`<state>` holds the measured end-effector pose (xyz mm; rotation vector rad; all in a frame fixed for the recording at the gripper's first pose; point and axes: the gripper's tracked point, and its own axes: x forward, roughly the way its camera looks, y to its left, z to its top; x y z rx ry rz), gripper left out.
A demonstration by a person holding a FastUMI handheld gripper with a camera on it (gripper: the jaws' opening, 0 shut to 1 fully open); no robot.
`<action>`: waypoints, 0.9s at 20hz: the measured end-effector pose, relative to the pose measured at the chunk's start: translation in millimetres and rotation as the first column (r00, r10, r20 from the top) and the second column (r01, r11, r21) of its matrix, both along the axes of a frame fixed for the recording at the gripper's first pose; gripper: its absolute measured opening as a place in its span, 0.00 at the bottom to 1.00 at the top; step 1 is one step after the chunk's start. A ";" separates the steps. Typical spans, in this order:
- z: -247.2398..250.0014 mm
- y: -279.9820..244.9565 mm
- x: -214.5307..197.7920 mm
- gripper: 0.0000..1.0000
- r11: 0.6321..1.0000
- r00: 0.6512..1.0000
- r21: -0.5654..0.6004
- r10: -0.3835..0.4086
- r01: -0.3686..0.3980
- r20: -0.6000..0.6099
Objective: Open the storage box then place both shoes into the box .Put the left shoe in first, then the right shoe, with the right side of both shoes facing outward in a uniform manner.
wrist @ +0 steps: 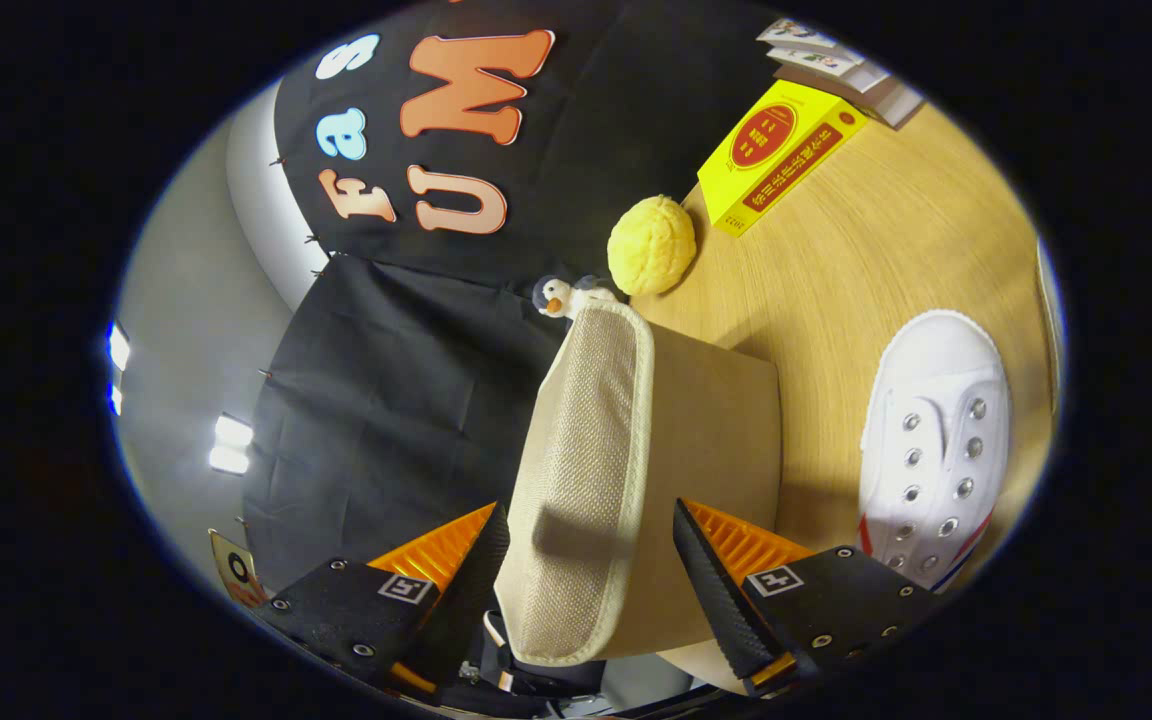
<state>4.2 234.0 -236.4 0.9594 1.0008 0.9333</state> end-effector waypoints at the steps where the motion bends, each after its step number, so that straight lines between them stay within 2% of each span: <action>1: 3.6 2.7 2.0 0.98 0.999 1.000 0.032 -0.013 0.013 -0.020; 4: 8.5 -4.3 7.6 0.93 0.996 0.996 0.063 -0.065 0.069 -0.061; 7: 20.3 -11.0 8.0 0.71 0.991 0.994 0.089 -0.092 0.097 -0.056; 10: 39.9 -15.4 11.7 0.23 0.986 0.991 0.104 -0.130 0.133 -0.036; 12: 60.4 -16.4 14.8 0.09 0.979 0.987 0.122 -0.161 0.163 -0.023; 14: 72.8 -11.3 14.7 0.01 0.980 0.984 0.097 -0.176 0.176 -0.007; 18: 121.6 13.8 5.7 0.01 0.982 0.983 0.098 -0.169 0.162 0.071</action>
